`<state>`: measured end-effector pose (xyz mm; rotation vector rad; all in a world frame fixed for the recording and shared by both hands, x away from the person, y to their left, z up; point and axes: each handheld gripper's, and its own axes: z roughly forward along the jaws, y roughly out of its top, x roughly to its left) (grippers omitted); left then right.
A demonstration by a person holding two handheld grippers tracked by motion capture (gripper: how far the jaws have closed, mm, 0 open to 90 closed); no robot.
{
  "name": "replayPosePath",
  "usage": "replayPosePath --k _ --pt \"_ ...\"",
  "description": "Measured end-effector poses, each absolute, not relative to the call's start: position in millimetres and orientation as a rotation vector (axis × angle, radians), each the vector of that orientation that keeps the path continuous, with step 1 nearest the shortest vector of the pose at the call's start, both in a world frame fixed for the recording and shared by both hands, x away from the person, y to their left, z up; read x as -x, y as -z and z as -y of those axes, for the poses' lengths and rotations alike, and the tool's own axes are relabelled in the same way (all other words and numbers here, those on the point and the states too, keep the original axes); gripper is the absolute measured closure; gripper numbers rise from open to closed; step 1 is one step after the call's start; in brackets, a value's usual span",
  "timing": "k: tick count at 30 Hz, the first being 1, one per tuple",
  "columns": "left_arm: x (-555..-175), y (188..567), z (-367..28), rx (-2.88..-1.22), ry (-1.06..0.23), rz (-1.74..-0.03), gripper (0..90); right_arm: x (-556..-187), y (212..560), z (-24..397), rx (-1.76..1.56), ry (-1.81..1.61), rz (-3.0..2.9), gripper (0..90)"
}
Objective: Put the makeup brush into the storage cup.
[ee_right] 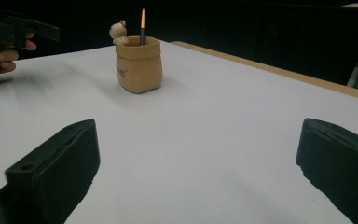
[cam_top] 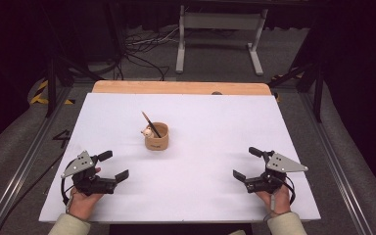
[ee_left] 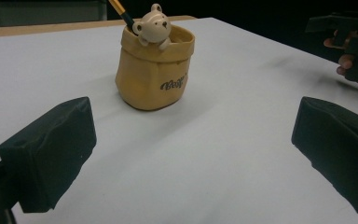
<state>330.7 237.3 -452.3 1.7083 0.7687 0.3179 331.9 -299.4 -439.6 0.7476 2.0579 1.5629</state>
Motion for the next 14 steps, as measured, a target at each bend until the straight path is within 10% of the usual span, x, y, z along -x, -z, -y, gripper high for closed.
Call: replayPosePath --k 14 --pt "-332.2 454.5 -236.5 -1.702 -0.31 -0.751 0.1 -333.0 440.4 298.3 -0.765 -1.574 -2.055 0.0"
